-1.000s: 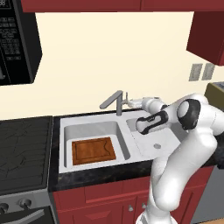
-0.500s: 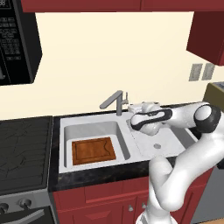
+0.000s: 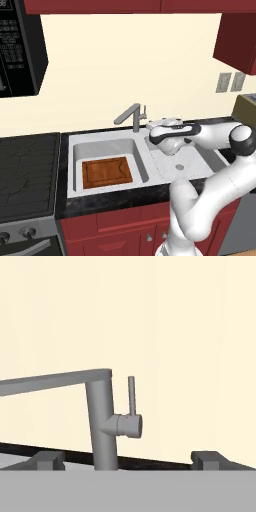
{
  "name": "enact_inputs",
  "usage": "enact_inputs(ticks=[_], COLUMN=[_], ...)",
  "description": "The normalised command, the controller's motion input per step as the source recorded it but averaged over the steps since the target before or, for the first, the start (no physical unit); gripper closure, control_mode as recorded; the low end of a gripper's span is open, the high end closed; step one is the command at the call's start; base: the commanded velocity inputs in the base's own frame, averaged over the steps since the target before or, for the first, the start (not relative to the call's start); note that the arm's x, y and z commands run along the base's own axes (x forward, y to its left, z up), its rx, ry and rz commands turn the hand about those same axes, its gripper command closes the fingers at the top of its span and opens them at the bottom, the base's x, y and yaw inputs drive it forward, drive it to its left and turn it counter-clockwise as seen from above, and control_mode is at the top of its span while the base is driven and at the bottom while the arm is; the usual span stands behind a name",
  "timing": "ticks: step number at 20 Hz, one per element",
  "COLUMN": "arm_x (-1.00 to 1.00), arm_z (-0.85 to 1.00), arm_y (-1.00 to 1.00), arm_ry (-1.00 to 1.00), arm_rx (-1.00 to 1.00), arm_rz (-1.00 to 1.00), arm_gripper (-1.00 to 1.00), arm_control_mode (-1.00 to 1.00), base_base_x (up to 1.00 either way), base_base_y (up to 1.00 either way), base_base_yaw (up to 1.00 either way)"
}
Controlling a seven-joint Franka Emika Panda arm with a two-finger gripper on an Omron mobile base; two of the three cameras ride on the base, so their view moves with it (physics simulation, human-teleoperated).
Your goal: Turn on the sink faucet with hot water and rinse the cutting board for ten seconds, then turn off the faucet. Push the cutting board to reach the water if necessary.
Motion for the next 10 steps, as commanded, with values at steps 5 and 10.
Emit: enact_inputs(ticks=[5, 10], arm_x=[0.04, 0.19], arm_z=[0.00, -0.01], arm_y=[0.00, 0.00], arm_ry=[0.00, 0.00], arm_rx=[0.00, 0.00], arm_rz=[0.00, 0.00], arm_gripper=[-1.00, -1.00], arm_control_mode=[-1.00, -1.00], base_base_x=[0.00, 0.00], base_base_y=[0.00, 0.00], base_base_yaw=[0.00, 0.00])
